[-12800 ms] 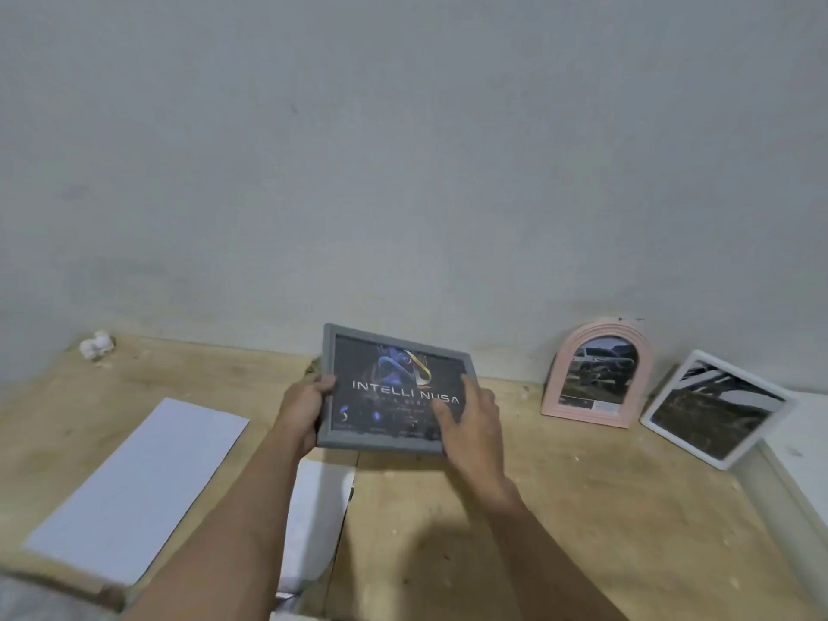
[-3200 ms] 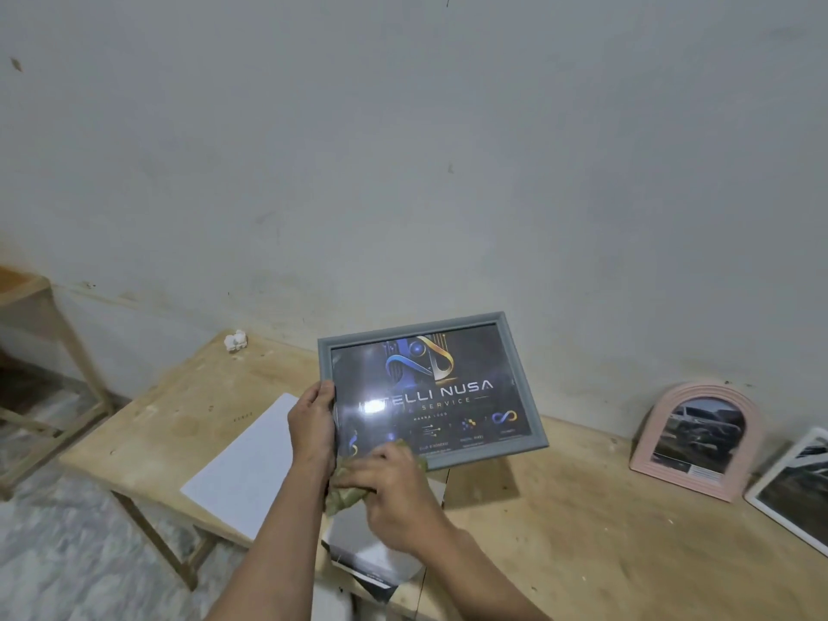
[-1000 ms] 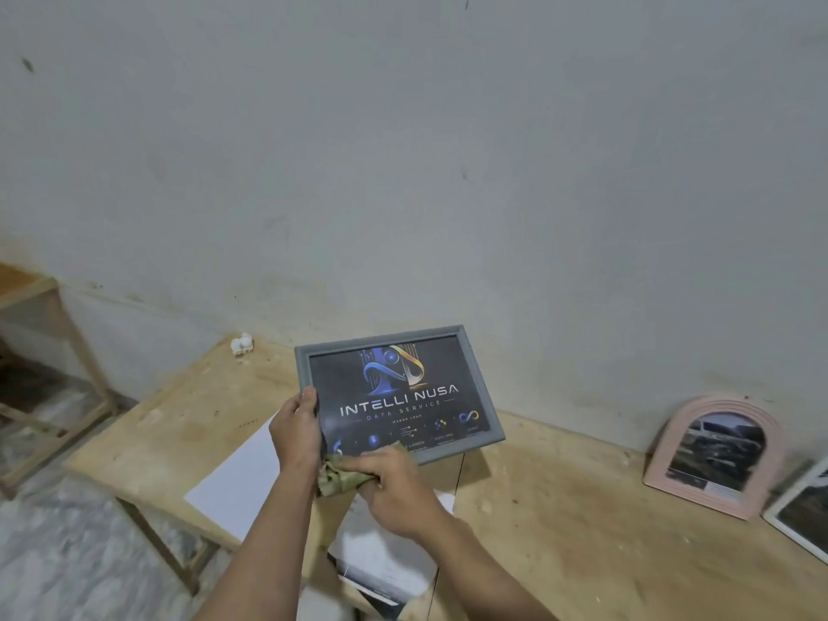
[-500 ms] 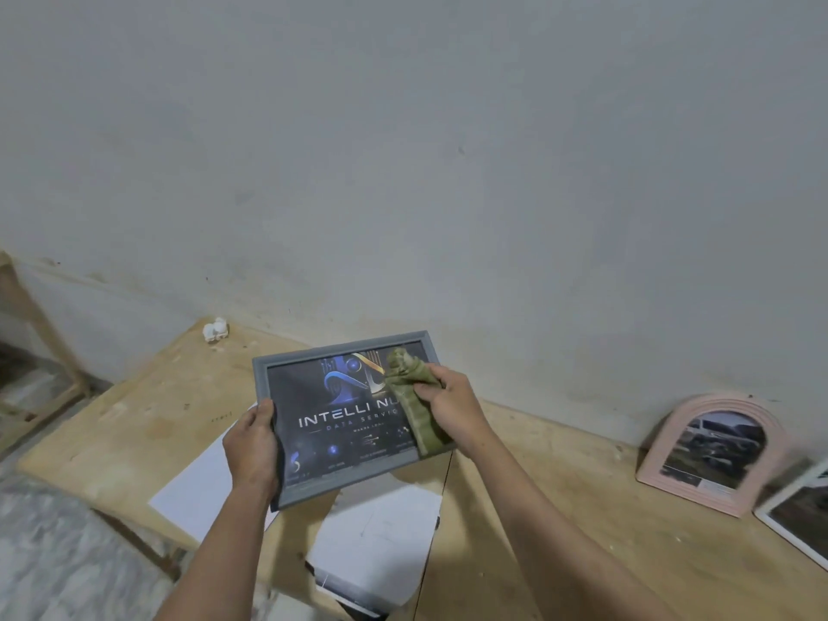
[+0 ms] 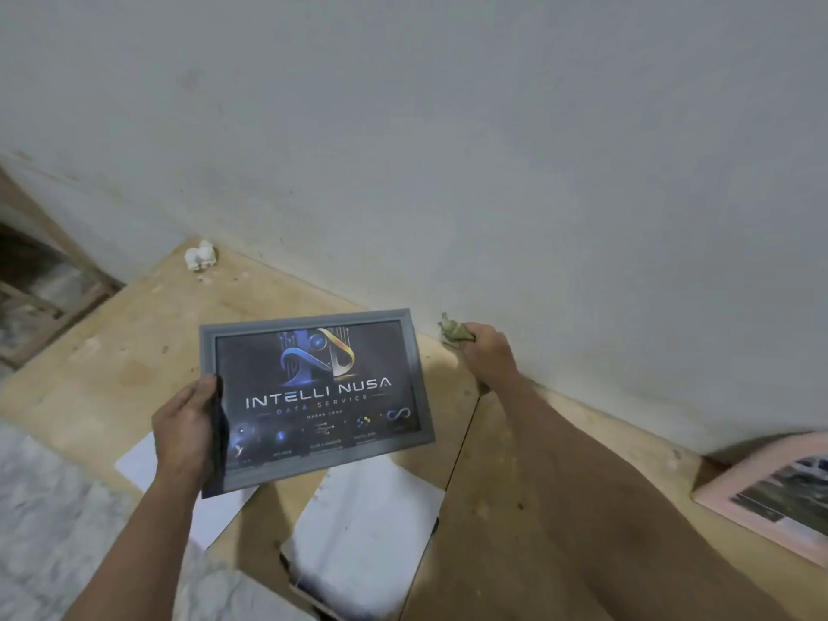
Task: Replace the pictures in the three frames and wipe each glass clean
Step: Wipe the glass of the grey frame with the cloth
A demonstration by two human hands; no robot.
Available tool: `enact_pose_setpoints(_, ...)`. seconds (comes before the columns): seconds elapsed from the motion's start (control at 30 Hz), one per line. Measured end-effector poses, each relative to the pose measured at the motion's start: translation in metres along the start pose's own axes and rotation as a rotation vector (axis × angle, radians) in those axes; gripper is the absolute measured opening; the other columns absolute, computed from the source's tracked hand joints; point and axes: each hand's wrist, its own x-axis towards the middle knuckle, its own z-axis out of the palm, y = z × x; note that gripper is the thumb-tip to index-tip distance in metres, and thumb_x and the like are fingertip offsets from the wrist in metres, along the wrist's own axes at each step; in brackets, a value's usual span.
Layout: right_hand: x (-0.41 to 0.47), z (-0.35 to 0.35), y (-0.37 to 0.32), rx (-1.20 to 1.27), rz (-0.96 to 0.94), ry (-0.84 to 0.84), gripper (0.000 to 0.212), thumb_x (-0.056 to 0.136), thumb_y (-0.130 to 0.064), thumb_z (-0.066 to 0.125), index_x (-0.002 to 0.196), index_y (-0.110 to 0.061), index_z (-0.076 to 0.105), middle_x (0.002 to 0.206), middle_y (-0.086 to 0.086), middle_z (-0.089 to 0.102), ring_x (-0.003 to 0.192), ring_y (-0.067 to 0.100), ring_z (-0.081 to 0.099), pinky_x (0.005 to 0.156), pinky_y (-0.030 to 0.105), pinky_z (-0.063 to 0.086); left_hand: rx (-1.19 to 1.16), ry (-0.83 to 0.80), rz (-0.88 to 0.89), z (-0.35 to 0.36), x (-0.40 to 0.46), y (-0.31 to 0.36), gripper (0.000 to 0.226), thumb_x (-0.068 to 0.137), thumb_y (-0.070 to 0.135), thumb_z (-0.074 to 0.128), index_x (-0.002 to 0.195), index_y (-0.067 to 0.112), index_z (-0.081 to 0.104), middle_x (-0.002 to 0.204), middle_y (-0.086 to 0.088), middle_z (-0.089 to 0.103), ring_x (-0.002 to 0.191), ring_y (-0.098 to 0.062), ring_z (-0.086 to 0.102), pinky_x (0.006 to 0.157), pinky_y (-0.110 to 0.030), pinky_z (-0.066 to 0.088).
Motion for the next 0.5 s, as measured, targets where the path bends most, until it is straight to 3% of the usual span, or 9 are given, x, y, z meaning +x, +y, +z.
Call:
enact_pose_setpoints(0.1, 0.032, 0.03, 0.022, -0.072, -0.043, -0.037, 0.02, 0.091, -0.02, 0.053, 0.102, -0.022, 0.07, 0.103, 0.001, 0.07, 0.098, 0.019, 0.063, 0.075, 0.022, 0.039, 0.002, 0.019, -0.024, 0.009, 0.014, -0.01, 0.022, 0.081, 0.029, 0.069, 0.065, 0.016, 0.064, 0.051, 0.006, 0.046, 0.062, -0.023, 0.035, 0.051, -0.023, 0.036)
enact_pose_setpoints(0.17, 0.045, 0.05, 0.031, -0.051, -0.072, -0.038, 0.025, 0.095, -0.031, 0.049, 0.103, -0.022, 0.071, 0.107, 0.0, 0.07, 0.103, 0.017, 0.062, 0.083, 0.025, 0.043, 0.044, -0.026, 0.031, 0.011, 0.019, -0.017, 0.011, 0.093, 0.028, 0.061, 0.085, 0.024, 0.066, 0.082, -0.003, 0.06, 0.079, -0.027, 0.05, 0.066, -0.03, 0.047)
enact_pose_setpoints(0.23, 0.053, 0.076, 0.043, -0.185, -0.145, -0.046, 0.046, 0.092, -0.025, 0.031, 0.127, -0.015, 0.06, 0.131, 0.007, 0.06, 0.122, 0.024, 0.053, 0.102, 0.032, 0.039, 0.087, -0.044, 0.041, 0.004, 0.023, -0.027, 0.013, 0.1, 0.026, 0.053, 0.107, 0.018, 0.06, 0.107, -0.014, 0.059, 0.098, -0.029, 0.053, 0.08, -0.031, 0.049)
enact_pose_setpoints(0.3, 0.052, 0.108, 0.06, -0.392, -0.162, -0.06, 0.059, 0.087, -0.023, 0.023, 0.143, -0.019, 0.041, 0.149, 0.004, 0.041, 0.138, 0.024, 0.035, 0.114, 0.039, 0.025, 0.132, -0.049, 0.037, -0.002, 0.027, -0.038, 0.014, 0.1, 0.025, 0.053, 0.107, 0.016, 0.061, 0.105, -0.013, 0.058, 0.094, -0.028, 0.053, 0.065, -0.023, 0.054)
enact_pose_setpoints(0.37, 0.044, 0.13, 0.069, -0.467, -0.136, -0.088, 0.059, 0.094, -0.026, 0.034, 0.15, -0.016, 0.023, 0.158, 0.004, 0.022, 0.146, 0.024, 0.015, 0.118, 0.041, 0.009, 0.11, 0.023, 0.021, -0.005, 0.029, -0.047, 0.007, 0.094, 0.023, 0.061, 0.093, 0.017, 0.065, 0.086, -0.009, 0.054, 0.072, -0.022, 0.049, 0.045, -0.033, 0.043)
enact_pose_setpoints(0.4, 0.043, 0.134, 0.07, -0.49, -0.119, -0.11, 0.061, 0.096, -0.029, 0.036, 0.152, -0.014, 0.016, 0.16, 0.006, 0.014, 0.148, 0.024, 0.007, 0.118, 0.042, 0.003, 0.107, 0.037, 0.025, -0.007, 0.027, -0.048, 0.005, 0.093, 0.019, 0.062, 0.091, 0.018, 0.065, 0.083, -0.009, 0.052, 0.064, -0.018, 0.047, 0.046, -0.033, 0.039)
enact_pose_setpoints(0.5, 0.048, 0.113, 0.061, -0.456, -0.099, -0.251, 0.065, 0.099, -0.037, 0.033, 0.153, -0.015, 0.003, 0.161, 0.005, -0.001, 0.148, 0.024, -0.004, 0.118, 0.043, -0.004, 0.134, -0.026, 0.08, -0.012, 0.016, -0.044, 0.011, 0.101, 0.016, 0.05, 0.108, 0.015, 0.058, 0.105, -0.01, 0.058, 0.092, -0.02, 0.055, 0.05, -0.007, 0.046)
